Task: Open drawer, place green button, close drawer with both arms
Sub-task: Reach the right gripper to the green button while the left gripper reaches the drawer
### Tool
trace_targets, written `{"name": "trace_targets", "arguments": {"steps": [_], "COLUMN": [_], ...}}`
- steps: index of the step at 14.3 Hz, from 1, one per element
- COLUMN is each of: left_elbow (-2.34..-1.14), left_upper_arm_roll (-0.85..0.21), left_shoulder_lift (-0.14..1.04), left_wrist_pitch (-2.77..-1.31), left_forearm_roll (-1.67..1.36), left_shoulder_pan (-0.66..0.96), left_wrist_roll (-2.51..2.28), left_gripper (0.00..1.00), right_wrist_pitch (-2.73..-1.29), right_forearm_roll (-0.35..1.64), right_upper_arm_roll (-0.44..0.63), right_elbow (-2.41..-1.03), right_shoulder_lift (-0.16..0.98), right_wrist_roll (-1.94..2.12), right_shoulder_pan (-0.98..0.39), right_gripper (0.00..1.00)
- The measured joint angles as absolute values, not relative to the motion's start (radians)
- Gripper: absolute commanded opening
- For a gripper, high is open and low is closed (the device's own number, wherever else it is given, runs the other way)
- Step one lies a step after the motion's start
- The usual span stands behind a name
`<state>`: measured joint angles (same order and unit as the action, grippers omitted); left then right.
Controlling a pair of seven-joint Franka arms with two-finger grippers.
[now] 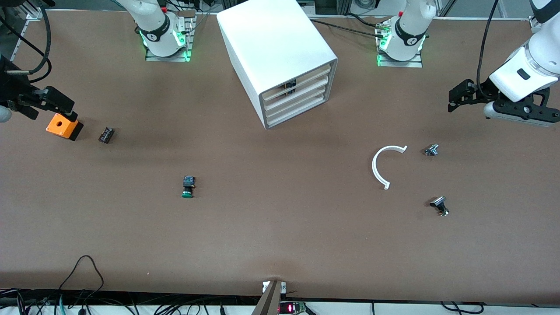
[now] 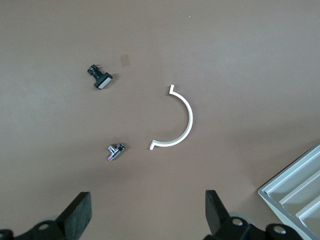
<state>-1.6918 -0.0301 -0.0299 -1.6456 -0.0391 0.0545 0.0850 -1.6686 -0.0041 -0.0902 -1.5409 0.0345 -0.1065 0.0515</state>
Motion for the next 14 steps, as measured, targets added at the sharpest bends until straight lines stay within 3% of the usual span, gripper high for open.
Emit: {"name": "trace_targets", "arguments": {"steps": [10,14], "left_elbow": [-1.691,-1.69], "left_upper_arm_roll": [-0.032,-0.034], "left_shoulder_lift": [-0.03,-0.03], "left_wrist_pitch": [-1.642,-1.561], "left_forearm_roll": [-0.039,-0.064], "left_shoulder_pan": [0.054,0.055], "left_wrist_roll": [0.085,0.085], "left_gripper": [1.0,1.0], "right_wrist_pitch": [-1.639,-1.63], "right_forearm_roll": [0.001,0.006], "right_upper_arm_roll": [-0.091,-0.095], "right_elbow": [-1.548,-1.606], "right_shoulder_lift": [0.052,0.101], "right_wrist_roll": [-0.116,-0.116], "right_shoulder_pan": [0.051,0.05], "right_gripper": [1.0,1.0]}}
